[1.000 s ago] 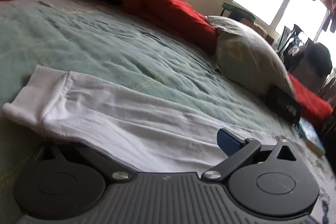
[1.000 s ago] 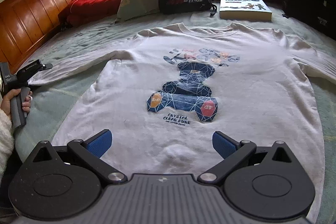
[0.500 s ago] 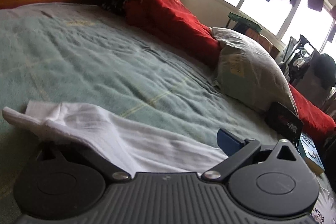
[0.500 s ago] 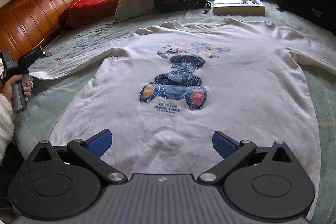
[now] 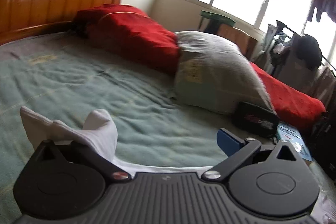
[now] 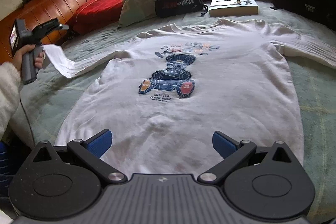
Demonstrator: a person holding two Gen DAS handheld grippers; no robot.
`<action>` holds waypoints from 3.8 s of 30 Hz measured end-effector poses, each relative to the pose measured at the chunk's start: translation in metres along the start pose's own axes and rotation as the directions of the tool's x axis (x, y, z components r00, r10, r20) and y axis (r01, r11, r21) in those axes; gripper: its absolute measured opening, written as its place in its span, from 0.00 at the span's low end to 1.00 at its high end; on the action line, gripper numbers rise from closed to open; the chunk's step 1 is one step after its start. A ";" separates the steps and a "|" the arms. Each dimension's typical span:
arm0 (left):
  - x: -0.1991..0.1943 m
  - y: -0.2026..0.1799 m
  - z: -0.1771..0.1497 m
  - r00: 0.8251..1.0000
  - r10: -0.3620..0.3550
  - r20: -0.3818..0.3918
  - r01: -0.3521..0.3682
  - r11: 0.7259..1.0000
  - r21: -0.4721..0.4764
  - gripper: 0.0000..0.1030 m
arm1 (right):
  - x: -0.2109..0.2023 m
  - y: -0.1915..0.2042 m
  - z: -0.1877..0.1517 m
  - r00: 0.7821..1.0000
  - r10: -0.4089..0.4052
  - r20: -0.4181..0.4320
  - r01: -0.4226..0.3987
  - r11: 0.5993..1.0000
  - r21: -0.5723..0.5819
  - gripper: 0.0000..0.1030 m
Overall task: Fold clothes
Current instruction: 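Lift the sleeve with the left gripper and carry it across the sweatshirt body, then lay the sleeve across the sweatshirt body and open the left gripper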
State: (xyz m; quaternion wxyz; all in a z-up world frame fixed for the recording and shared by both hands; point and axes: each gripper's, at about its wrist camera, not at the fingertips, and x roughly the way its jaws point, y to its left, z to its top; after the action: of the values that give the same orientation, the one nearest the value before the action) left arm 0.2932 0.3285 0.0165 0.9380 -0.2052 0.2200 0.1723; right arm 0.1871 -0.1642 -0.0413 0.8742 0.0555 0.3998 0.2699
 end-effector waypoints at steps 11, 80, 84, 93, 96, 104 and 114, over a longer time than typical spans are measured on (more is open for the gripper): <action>0.006 -0.088 -0.002 0.997 -0.058 -0.046 0.061 0.996 0.059 0.99 | -0.015 -0.029 -0.011 1.000 0.014 -0.005 -0.014 1.000 0.024 1.00; 0.027 -0.411 -0.082 0.942 -0.227 -0.246 0.310 0.866 0.391 0.99 | -0.019 -0.084 -0.031 0.995 0.104 0.005 -0.104 0.995 -0.012 1.00; 0.030 -0.422 -0.090 0.933 -0.239 -0.269 0.333 0.857 0.392 0.99 | -0.021 -0.090 -0.031 0.994 0.107 0.013 -0.107 0.994 0.003 1.00; 0.037 -0.433 -0.114 0.906 -0.249 -0.342 0.382 0.830 0.406 0.99 | -0.023 -0.099 -0.031 0.994 0.111 0.024 -0.111 0.993 0.029 1.00; 0.040 -0.433 -0.124 0.891 -0.249 -0.379 0.403 0.816 0.413 0.99 | -0.023 -0.100 -0.031 0.993 0.114 0.026 -0.115 0.993 0.033 1.00; 0.042 -0.440 -0.150 0.861 -0.252 -0.442 0.452 0.777 0.438 0.99 | -0.036 -0.112 -0.028 0.987 0.138 0.086 -0.145 0.987 0.075 1.00; 0.064 -0.440 -0.209 0.817 -0.196 -0.542 0.486 0.740 0.466 0.99 | -0.034 -0.118 -0.028 0.991 0.112 0.075 -0.119 0.987 0.103 1.00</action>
State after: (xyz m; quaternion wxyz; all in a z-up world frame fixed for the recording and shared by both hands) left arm 0.4576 -0.1300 -0.0488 0.8900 0.0210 0.4340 -0.1378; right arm 0.1992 -0.2851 -0.0745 0.8660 0.1348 0.3796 0.2962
